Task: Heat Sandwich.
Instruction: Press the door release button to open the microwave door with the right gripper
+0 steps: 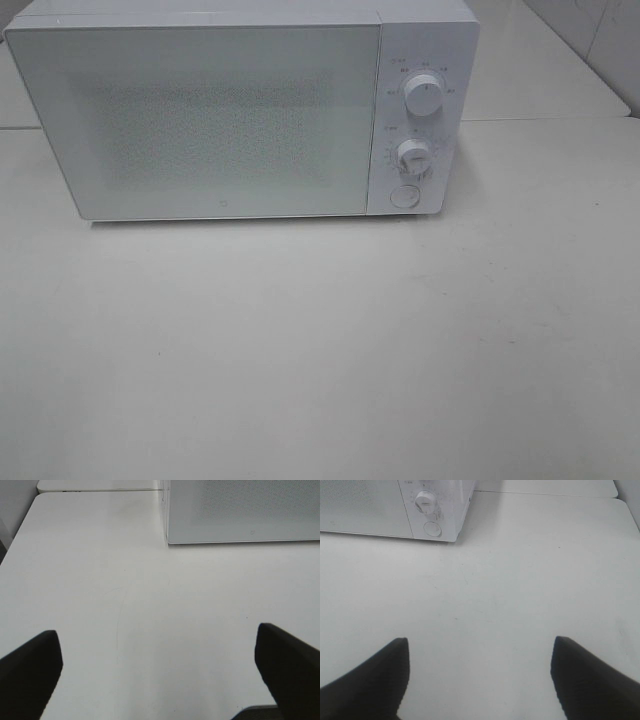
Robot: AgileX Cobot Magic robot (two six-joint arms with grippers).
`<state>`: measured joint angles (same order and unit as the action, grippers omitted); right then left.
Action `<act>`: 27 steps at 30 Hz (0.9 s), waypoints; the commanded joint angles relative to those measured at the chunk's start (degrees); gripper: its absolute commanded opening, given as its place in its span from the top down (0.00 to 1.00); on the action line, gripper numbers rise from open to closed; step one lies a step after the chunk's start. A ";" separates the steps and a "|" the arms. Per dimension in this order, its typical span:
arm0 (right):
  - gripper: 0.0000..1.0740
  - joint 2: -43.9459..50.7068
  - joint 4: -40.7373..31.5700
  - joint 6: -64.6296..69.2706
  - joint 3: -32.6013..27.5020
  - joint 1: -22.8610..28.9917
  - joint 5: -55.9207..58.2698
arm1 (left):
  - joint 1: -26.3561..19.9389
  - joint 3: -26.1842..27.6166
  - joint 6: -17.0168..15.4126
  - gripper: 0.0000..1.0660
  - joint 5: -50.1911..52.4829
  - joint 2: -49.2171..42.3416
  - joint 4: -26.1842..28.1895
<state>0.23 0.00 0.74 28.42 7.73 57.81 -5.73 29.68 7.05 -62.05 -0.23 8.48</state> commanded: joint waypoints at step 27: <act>0.29 -19.77 -0.63 1.89 -5.90 -0.46 -38.27 | 0.34 -0.06 -0.29 0.06 0.52 -1.20 0.17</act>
<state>-19.37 -0.40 2.29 22.69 7.73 22.06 -5.73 29.68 7.05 -61.99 -0.23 8.48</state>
